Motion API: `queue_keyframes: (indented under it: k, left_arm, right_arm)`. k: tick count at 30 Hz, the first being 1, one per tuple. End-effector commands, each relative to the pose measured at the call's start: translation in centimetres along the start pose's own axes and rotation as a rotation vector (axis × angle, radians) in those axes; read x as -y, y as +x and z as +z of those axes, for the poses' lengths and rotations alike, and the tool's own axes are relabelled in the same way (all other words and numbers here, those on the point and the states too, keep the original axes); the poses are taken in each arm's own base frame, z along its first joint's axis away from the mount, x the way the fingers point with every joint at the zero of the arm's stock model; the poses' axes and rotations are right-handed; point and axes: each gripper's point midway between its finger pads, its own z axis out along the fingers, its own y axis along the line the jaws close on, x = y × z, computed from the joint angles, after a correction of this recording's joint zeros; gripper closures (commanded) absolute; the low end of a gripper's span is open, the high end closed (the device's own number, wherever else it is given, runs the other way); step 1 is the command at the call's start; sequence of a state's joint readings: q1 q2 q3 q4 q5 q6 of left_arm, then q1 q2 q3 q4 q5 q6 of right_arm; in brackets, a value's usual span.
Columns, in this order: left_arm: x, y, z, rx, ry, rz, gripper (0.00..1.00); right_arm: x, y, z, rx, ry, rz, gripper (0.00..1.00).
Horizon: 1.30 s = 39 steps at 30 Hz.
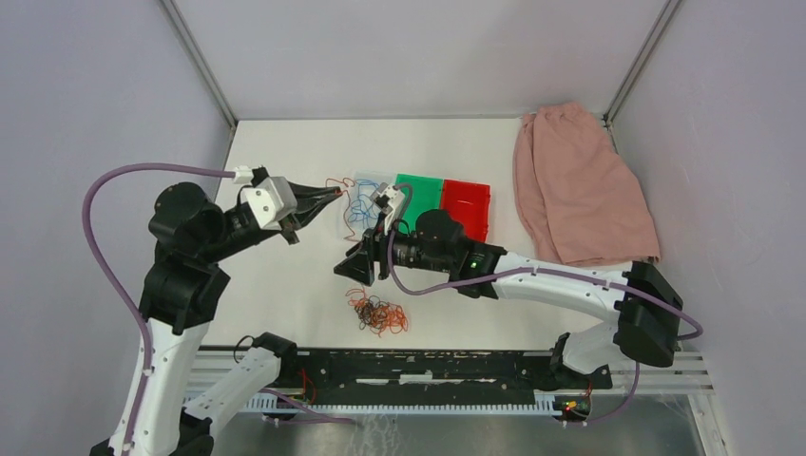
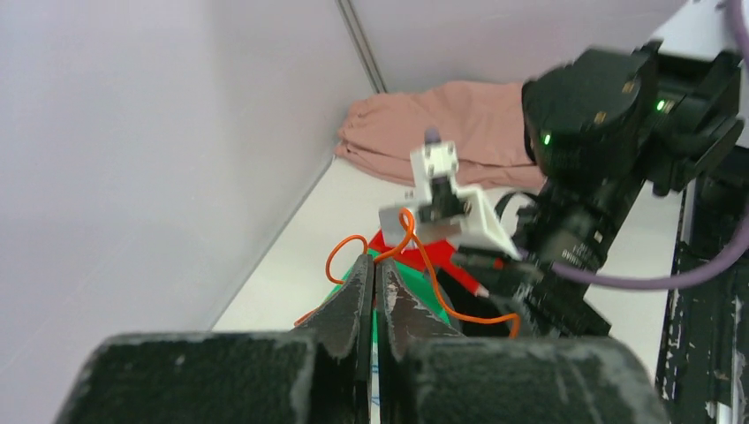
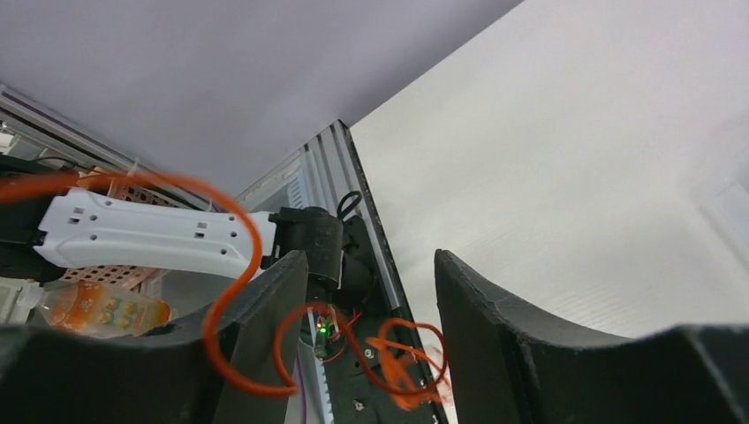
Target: Untangle the cables
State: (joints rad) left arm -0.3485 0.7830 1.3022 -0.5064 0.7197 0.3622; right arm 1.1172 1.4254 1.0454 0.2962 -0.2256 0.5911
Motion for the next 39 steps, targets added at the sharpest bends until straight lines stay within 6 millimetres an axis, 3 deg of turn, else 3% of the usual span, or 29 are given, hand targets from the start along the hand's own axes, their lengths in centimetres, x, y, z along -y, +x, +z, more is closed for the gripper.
queue_keyframes:
  k: [1,10,14,18,21,26,33,39]
  left_arm:
    - [-0.4,-4.8,-0.5,0.105,-0.001,0.016,0.97]
    - [-2.3,-10.3,-1.0,0.195,-0.052,0.094,0.97]
    - [-2.8,-10.4,-0.9,0.196,-0.065,0.095,0.97]
    - [-2.8,-8.6,-0.3,0.163,-0.061,0.069,0.97]
    - [-2.8,-6.1,0.7,0.119,-0.050,0.027,0.97]
    - [-3.2,-2.7,2.5,0.075,-0.041,-0.042,0.97]
    - [-5.2,0.9,6.3,0.026,-0.031,-0.153,0.97]
    - [-7.0,5.3,10.1,-0.038,-0.014,-0.214,0.97]
  right_arm:
    - [-0.6,-1.5,1.4,0.057,-0.028,0.005,0.39]
    - [1.0,1.0,2.1,0.032,-0.009,0.040,0.39]
    - [1.3,1.0,1.6,0.047,0.008,0.042,0.38]
    - [1.7,-0.2,0.1,0.072,0.055,0.008,0.34]
    - [2.5,-1.0,-1.7,0.084,0.121,-0.024,0.30]
    - [5.8,-2.3,-5.9,0.132,0.270,-0.032,0.23]
    - [12.1,-0.8,-11.0,0.110,0.521,-0.015,0.21]
    - [15.9,-0.8,-14.8,0.152,0.718,0.031,0.21]
